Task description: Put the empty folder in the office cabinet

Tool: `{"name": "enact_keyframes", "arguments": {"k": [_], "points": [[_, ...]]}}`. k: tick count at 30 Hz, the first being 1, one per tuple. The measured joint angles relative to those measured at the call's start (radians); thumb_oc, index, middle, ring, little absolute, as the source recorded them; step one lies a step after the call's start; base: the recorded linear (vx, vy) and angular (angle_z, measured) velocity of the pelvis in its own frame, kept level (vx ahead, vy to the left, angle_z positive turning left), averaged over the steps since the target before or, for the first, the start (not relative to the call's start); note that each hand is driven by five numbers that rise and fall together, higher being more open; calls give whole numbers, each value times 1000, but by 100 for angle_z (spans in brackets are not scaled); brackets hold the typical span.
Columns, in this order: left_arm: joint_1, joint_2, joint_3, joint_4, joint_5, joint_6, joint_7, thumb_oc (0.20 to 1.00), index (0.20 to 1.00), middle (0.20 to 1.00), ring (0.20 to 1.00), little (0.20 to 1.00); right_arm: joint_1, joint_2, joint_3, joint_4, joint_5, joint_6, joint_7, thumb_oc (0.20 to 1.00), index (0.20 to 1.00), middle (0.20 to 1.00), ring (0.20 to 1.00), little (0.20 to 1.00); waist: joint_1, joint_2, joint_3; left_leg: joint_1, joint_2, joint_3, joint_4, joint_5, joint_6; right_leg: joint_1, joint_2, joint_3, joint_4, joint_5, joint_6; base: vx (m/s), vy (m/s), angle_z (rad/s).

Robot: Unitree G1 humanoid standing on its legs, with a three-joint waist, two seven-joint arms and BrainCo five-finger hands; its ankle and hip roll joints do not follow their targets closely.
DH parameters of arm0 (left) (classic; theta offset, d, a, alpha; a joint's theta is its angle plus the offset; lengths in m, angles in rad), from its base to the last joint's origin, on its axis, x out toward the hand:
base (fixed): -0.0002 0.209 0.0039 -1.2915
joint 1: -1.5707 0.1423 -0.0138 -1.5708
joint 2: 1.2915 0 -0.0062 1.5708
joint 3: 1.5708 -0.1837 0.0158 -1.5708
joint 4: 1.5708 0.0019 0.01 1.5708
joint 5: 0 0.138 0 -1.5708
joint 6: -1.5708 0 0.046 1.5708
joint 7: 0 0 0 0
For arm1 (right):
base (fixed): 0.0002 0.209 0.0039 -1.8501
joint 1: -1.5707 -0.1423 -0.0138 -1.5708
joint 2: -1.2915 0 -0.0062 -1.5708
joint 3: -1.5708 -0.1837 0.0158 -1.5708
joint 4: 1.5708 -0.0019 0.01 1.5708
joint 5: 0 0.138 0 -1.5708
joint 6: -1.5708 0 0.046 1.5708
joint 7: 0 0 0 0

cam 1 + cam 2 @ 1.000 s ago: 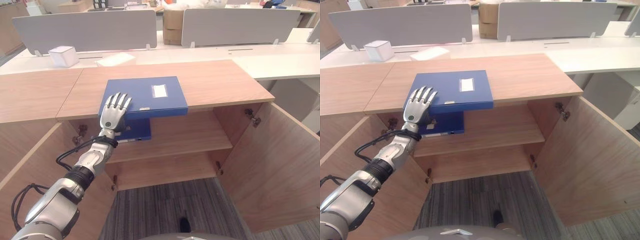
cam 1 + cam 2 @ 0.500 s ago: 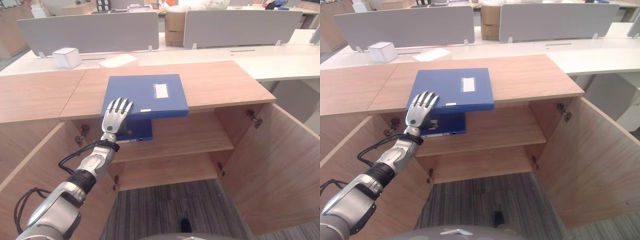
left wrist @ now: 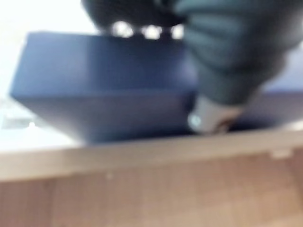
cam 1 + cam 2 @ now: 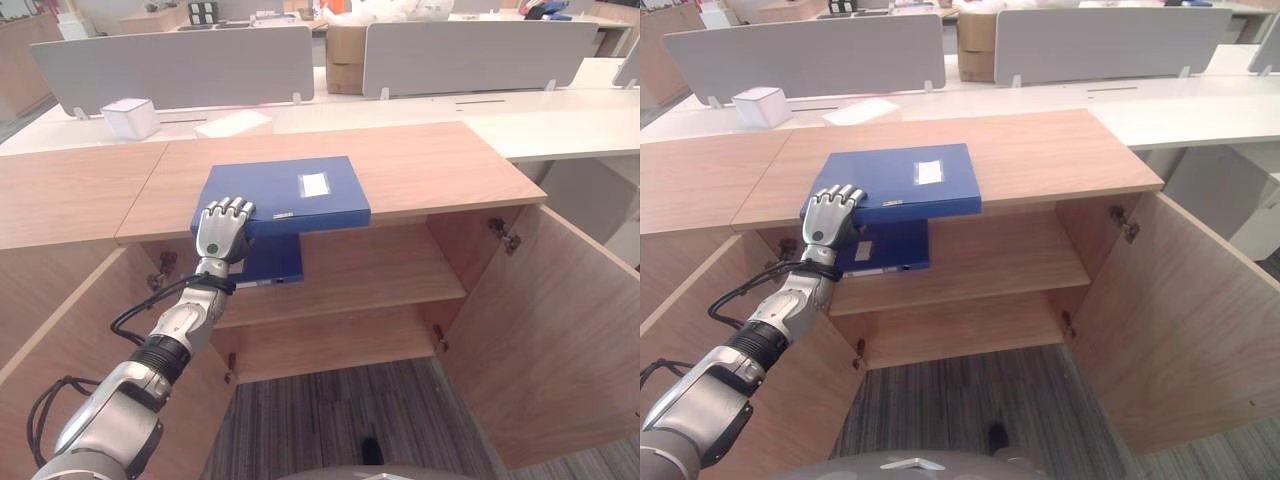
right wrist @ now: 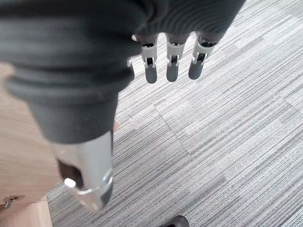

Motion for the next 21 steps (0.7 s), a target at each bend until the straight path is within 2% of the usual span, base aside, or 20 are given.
{"name": "enact_keyframes", "arguments": {"k": [7,10,15,20,21], "points": [[2,35,8,-74,-24,-4,-7,200,200,200,200,200,-14,1,0,-3,0,1,0,1000,1000,1000,1000,1000,1,-5,15,1,0,1,0,0,0,1,0,-1,0,0,0,0,0,0],[7,56,64,-172,-59,-30,-20,200,200,200,200,200,-40,0,-3,-10,1,1,0,1000,1000,1000,1000,1000,5,-11,31,4,1,-3,0,0,0,7,0,-2,0,1,1,-8,7,3],[53,46,194,-349,-179,-56,-12,200,200,200,200,200,-104,-2,-6,-62,31,3,-1,1000,1000,1000,1000,1000,15,-10,31,19,2,-11,0,-1,1,24,1,-4,2,7,5,-2,10,4],[108,21,290,-448,-277,-85,29,200,200,200,200,200,-151,-8,-6,-184,84,-9,-11,1000,1000,1000,1000,1000,42,-8,30,40,0,-13,0,-6,3,46,1,-3,1,3,3,-2,9,0],[150,-2,342,-524,-348,-101,33,200,200,200,200,200,-162,-13,-6,-288,115,-15,-25,1000,1000,1000,1000,1000,48,-8,30,41,0,-12,0,-6,3,47,-1,-3,0,2,2,0,0,0]]}}
